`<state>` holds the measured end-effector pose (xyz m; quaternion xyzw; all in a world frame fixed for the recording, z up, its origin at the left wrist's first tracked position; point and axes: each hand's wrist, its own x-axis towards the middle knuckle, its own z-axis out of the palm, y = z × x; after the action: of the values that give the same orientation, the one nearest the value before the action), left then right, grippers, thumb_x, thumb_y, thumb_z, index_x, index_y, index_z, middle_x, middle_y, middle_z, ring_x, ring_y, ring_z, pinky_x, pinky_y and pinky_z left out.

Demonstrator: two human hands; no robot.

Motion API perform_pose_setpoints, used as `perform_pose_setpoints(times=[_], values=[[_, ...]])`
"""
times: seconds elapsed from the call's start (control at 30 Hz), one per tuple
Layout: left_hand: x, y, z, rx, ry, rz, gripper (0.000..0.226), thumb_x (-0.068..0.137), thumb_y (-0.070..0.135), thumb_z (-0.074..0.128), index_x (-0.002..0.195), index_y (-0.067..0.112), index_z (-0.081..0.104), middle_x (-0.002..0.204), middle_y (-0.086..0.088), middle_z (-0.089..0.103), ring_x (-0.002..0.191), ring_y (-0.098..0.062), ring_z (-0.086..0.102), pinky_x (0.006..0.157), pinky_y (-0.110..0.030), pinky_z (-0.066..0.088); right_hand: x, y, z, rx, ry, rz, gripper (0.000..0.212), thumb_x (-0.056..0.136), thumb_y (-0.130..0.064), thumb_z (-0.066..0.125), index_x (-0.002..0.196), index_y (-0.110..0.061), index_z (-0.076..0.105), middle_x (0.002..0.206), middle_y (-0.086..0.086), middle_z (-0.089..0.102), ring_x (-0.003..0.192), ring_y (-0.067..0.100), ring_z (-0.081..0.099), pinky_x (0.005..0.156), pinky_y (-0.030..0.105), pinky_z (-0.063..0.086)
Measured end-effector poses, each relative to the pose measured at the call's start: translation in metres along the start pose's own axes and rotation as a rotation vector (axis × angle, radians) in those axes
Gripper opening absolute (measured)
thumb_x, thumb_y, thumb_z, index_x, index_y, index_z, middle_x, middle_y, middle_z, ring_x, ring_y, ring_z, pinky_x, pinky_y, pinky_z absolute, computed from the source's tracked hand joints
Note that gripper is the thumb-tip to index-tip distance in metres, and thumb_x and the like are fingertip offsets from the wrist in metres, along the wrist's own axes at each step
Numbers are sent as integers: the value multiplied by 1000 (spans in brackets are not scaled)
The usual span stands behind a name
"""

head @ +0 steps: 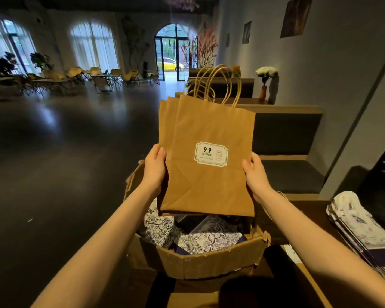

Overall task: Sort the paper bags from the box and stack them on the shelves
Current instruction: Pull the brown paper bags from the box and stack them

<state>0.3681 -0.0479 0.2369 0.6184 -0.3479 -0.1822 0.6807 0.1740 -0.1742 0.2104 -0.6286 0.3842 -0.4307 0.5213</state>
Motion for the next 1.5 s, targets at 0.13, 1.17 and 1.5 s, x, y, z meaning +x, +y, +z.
perform_pose_setpoints(times=[0.13, 1.17, 1.5], values=[[-1, 3, 6, -40, 23, 16, 34, 103, 31, 28, 100, 10, 55, 93, 2, 59, 85, -10, 55, 77, -26, 45, 1, 1, 13, -34, 77, -68, 39, 101, -16, 39, 139, -14, 42, 130, 5, 56, 119, 19, 53, 99, 36, 46], [-13, 29, 34, -452, 114, -2, 35, 96, 13, 49, 131, 18, 41, 128, -3, 55, 116, -17, 54, 98, -36, 45, -47, -14, 88, 563, -180, 522, 56, 88, -20, 62, 135, -18, 32, 146, 6, 38, 135, 39, 33, 98, 65, 35], [26, 42, -33, -648, 160, -76, 34, 82, -3, 64, 111, 10, 52, 101, -4, 63, 90, -18, 63, 76, -33, 55, -30, -37, 39, 388, 77, 83, 33, 94, -12, 54, 118, -29, 40, 115, -6, 56, 108, 21, 57, 75, 41, 56]])
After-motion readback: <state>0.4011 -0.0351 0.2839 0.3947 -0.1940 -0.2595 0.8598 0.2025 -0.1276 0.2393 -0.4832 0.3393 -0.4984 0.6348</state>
